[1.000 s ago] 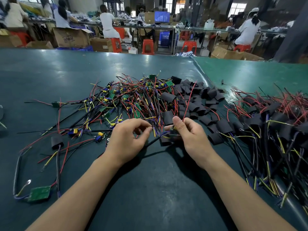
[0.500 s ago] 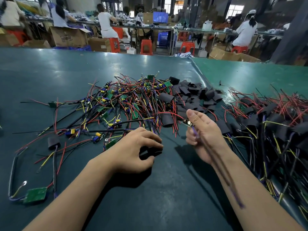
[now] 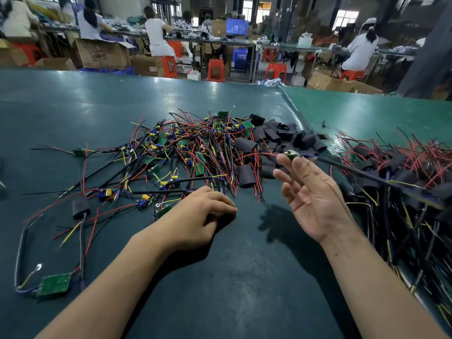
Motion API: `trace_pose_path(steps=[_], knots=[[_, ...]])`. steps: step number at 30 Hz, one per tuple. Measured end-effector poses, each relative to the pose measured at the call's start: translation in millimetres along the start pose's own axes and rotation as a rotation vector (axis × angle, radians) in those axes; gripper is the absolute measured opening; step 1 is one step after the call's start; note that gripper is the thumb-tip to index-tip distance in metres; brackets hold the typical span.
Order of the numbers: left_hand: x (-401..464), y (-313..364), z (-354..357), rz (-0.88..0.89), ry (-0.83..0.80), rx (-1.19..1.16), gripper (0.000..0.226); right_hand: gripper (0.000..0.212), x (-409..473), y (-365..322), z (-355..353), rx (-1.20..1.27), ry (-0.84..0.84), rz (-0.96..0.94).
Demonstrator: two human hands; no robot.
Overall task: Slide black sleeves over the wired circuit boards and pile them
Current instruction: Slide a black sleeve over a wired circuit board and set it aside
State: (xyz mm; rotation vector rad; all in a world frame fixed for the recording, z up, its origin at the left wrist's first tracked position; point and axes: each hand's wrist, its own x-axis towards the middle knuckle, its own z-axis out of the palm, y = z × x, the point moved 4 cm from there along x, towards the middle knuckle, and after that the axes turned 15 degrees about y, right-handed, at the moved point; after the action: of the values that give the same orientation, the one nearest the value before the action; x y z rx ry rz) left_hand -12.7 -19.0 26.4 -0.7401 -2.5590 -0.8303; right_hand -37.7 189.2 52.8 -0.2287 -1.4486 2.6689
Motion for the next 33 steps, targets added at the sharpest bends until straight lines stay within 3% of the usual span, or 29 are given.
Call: trace_pose_path(steps=[2, 6, 9, 14, 21, 24, 28, 33], knots=[[-2.1, -2.7, -1.6, -0.005, -0.013, -0.023, 0.055, 0.015, -0.6, -1.3, -1.8, -0.005, 0.107, -0.009], [-1.5, -2.3, -0.1, 0.046, 0.0, 0.005, 0.029, 0.015, 1.0, -4.2, -7.2, -0.016, 0.206, 0.009], [-1.1, -4.4, 1.3, 0.064, 0.008, 0.02, 0.034, 0.02, -0.3, -6.4, -6.8, -0.131, 0.207, -0.056], [-2.2, -0.8, -3.6, 0.123, 0.069, -0.008, 0.028, 0.001, 0.5, -5.5, -6.4, -0.067, 0.191, -0.011], [-1.0, 6.2, -9.9, 0.17, 0.171, 0.03, 0.029, 0.008, 4.1, -8.5, -9.2, -0.024, 0.144, -0.018], [-1.5, 6.3, -13.5, 0.097, 0.302, 0.013, 0.037, 0.016, 4.2, -10.8, -9.3, -0.027, 0.126, -0.038], [-3.6, 1.9, -21.6, -0.05, 0.577, -0.165, 0.037, 0.008, 5.1, -14.0, -11.3, 0.015, 0.143, -0.04], [-4.9, -3.1, -20.7, -0.084, 0.662, -0.24, 0.048, 0.012, 2.7, -15.2, -9.0, 0.067, 0.136, -0.039]])
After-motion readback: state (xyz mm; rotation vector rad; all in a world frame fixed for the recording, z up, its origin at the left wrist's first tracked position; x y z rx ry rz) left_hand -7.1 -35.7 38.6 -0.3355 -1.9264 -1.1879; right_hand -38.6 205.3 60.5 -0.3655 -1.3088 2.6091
